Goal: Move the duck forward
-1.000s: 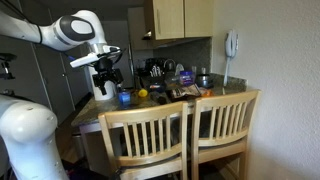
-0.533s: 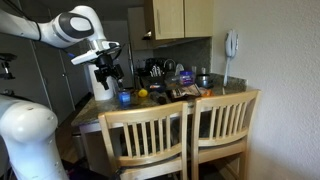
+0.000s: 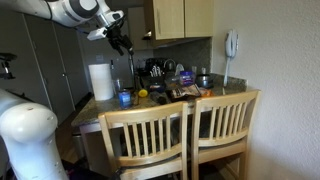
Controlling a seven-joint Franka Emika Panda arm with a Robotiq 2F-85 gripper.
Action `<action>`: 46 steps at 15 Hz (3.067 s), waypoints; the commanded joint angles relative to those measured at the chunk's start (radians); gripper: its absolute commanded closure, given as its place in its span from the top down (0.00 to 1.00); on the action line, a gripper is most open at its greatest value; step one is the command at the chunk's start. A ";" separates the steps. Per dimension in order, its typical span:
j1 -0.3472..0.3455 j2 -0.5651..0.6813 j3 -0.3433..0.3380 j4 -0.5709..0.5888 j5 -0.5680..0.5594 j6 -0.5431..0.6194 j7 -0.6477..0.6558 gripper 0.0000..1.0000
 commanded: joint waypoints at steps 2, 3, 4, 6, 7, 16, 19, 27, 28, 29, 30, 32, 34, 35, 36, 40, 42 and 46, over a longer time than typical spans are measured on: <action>-0.141 0.238 0.028 0.127 -0.061 0.115 0.181 1.00; -0.170 0.273 0.041 0.138 -0.097 0.128 0.238 1.00; -0.197 0.294 0.054 0.137 -0.140 0.144 0.302 1.00; -0.239 0.318 0.088 0.136 -0.244 0.103 0.429 1.00; -0.243 0.321 0.099 0.138 -0.287 0.037 0.462 1.00; -0.133 0.386 0.032 0.127 -0.152 0.088 0.357 1.00; -0.071 0.466 0.041 0.093 -0.045 0.134 0.283 1.00; 0.004 0.588 0.037 0.098 0.079 0.138 0.210 1.00; 0.004 0.589 0.037 0.100 0.079 0.138 0.212 1.00; 0.008 0.581 0.037 0.088 0.096 0.181 0.208 1.00; 0.012 0.572 0.038 0.066 0.127 0.269 0.236 1.00; 0.019 0.564 0.053 0.048 0.119 0.393 0.310 1.00; 0.024 0.565 0.063 0.032 0.103 0.526 0.387 1.00; 0.022 0.568 0.067 0.025 0.097 0.591 0.426 1.00; 0.026 0.588 0.059 0.068 0.104 0.499 0.370 1.00; 0.027 0.588 0.064 0.054 0.104 0.566 0.408 1.00; 0.062 0.686 0.059 0.173 0.199 0.447 0.297 1.00; 0.095 0.868 0.070 0.362 0.076 0.267 0.366 1.00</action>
